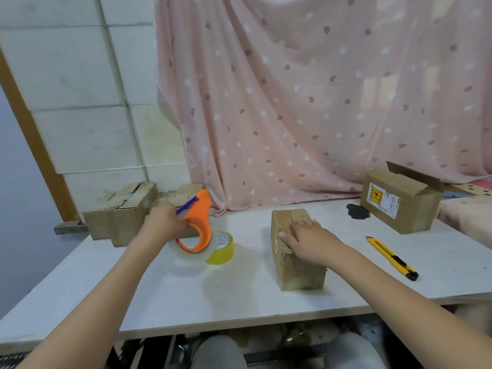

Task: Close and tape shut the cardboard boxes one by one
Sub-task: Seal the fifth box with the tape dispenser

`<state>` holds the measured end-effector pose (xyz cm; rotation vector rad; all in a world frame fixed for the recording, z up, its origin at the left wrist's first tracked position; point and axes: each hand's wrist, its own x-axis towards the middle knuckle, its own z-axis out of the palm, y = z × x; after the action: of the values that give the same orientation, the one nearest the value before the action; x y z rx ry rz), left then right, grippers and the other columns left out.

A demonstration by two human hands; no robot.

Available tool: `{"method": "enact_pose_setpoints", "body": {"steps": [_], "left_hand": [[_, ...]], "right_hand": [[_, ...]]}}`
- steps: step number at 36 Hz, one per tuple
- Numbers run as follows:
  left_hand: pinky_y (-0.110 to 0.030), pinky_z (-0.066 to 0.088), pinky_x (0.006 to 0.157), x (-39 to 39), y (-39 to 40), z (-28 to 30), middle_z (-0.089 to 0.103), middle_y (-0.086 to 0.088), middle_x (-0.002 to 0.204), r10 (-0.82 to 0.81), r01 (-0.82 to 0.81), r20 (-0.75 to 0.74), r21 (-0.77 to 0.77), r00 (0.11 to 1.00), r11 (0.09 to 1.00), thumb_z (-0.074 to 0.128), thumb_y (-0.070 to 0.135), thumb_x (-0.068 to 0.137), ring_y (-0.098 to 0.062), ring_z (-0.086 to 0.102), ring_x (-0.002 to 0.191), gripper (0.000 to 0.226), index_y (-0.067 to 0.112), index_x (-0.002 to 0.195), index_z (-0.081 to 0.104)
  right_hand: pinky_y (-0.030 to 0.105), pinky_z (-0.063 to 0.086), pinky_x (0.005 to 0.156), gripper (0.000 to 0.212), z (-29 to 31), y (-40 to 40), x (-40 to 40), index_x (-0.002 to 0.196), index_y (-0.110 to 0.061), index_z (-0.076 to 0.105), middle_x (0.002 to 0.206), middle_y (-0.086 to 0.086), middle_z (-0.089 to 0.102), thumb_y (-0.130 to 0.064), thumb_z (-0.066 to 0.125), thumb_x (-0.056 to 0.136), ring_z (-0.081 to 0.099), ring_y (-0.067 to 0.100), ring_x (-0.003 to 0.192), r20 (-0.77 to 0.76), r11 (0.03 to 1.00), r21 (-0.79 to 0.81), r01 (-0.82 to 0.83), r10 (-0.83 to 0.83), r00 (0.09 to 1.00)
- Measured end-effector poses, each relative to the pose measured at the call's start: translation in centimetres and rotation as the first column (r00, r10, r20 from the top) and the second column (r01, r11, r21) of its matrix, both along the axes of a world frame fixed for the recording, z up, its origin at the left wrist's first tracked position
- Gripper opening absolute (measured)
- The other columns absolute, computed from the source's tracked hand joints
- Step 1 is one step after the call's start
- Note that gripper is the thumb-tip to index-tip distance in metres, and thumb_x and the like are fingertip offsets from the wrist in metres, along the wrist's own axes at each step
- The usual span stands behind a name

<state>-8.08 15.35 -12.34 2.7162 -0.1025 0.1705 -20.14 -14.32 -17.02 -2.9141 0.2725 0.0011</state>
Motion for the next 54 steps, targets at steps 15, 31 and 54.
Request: {"method": "enact_pose_setpoints", "body": {"steps": [15,31,54], "left_hand": [[-0.017,0.037,0.059,-2.7,-8.0,0.4,0.057,0.005,0.084,-0.437,0.454,0.145,-0.12,0.888,0.883,0.08,0.035,0.079,-0.005,0.054,0.07,0.042,0.02,0.106,0.052],[-0.029,0.047,0.077,-0.7,-10.9,0.0,0.061,0.007,0.103,-0.529,0.565,0.287,-0.055,0.799,0.823,0.082,0.019,0.074,-0.017,0.059,0.089,0.056,0.022,0.121,0.05],[-0.034,0.039,0.063,0.0,-10.5,-0.5,0.056,-0.001,0.109,-0.588,0.508,0.339,0.302,0.734,0.807,0.055,0.006,0.078,-0.021,0.047,0.084,0.053,0.021,0.128,0.042]], "right_hand": [[0.035,0.05,0.073,0.033,4.2,-0.5,0.6,0.094,-0.003,0.067,0.085,0.011,0.071,-0.027,0.046,0.098,0.064,0.031,0.087,0.444,0.881,0.471,-0.04,-0.198,0.874],[0.044,0.063,0.074,0.02,6.9,-1.3,2.4,0.112,0.001,0.067,0.092,0.02,0.075,-0.012,0.058,0.1,0.075,0.032,0.084,-0.009,0.131,0.99,0.051,-0.3,0.954],[0.038,0.063,0.06,0.012,6.8,-2.5,3.1,0.092,0.014,0.063,0.072,0.023,0.071,0.007,0.055,0.097,0.073,0.033,0.066,-0.038,0.31,0.938,0.154,-0.348,0.937]]}}
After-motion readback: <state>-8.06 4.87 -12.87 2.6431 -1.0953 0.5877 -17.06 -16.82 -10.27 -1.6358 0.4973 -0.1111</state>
